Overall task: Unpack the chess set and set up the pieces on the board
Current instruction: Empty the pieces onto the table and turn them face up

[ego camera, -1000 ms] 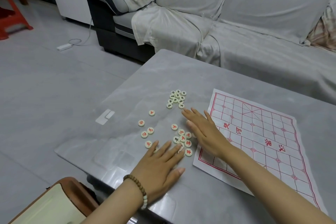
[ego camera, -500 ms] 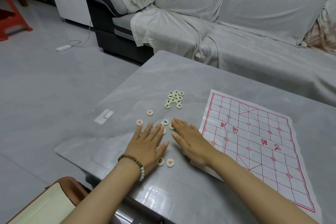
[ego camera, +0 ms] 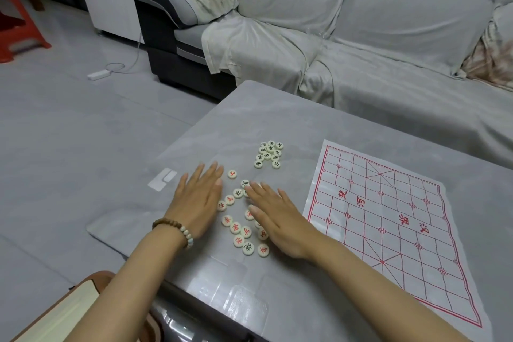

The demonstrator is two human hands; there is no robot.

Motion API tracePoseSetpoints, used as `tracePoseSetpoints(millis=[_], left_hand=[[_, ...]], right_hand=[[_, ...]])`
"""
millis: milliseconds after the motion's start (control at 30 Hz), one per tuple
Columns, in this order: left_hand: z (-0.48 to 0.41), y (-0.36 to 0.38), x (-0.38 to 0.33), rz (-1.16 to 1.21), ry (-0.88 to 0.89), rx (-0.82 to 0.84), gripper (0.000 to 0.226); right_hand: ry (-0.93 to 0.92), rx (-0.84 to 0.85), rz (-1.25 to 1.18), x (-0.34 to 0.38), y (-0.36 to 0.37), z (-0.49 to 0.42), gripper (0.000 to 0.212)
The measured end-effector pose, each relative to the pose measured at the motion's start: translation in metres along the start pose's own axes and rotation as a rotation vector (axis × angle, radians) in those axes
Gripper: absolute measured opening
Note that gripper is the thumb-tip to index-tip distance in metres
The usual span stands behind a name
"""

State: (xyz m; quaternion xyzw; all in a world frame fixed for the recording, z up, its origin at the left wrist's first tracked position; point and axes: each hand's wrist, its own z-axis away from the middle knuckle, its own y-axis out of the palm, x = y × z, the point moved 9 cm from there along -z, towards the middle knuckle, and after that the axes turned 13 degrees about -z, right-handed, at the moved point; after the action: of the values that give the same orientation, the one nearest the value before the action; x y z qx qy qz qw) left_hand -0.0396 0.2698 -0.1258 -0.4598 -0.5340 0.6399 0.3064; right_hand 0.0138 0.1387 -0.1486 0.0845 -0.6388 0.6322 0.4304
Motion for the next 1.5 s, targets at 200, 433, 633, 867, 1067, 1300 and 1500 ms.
tracePoseSetpoints(millis=[200,433,633,867,1067,1300,1500], left_hand=[[0.008,0.007,0.014,0.025,-0.045,0.063,0.050],[0.019,0.019,0.006,0.009,0.014,0.180,0.049],[0.027,0.019,0.012,-0.054,0.020,0.191,0.048],[0.036,0.025,-0.001,-0.093,0.055,0.216,0.050],[0.030,0.021,0.000,-0.044,0.030,0.174,0.050],[0.025,0.031,0.001,-0.007,0.020,0.173,0.050],[0.009,0.031,-0.004,0.013,0.026,0.131,0.055]], right_hand=[[0.007,0.159,0.111,-0.006,0.010,-0.027,0.051],[0.103,0.046,0.212,-0.042,-0.023,-0.061,0.056],[0.014,-0.067,0.052,-0.018,-0.037,-0.038,0.055],[-0.185,-0.033,0.112,0.019,0.006,0.053,0.056],[-0.180,-0.334,0.023,0.008,0.006,0.051,0.039],[-0.182,-0.547,-0.149,0.006,-0.026,0.039,0.020],[0.170,-0.784,-0.104,-0.045,-0.089,-0.024,0.022]])
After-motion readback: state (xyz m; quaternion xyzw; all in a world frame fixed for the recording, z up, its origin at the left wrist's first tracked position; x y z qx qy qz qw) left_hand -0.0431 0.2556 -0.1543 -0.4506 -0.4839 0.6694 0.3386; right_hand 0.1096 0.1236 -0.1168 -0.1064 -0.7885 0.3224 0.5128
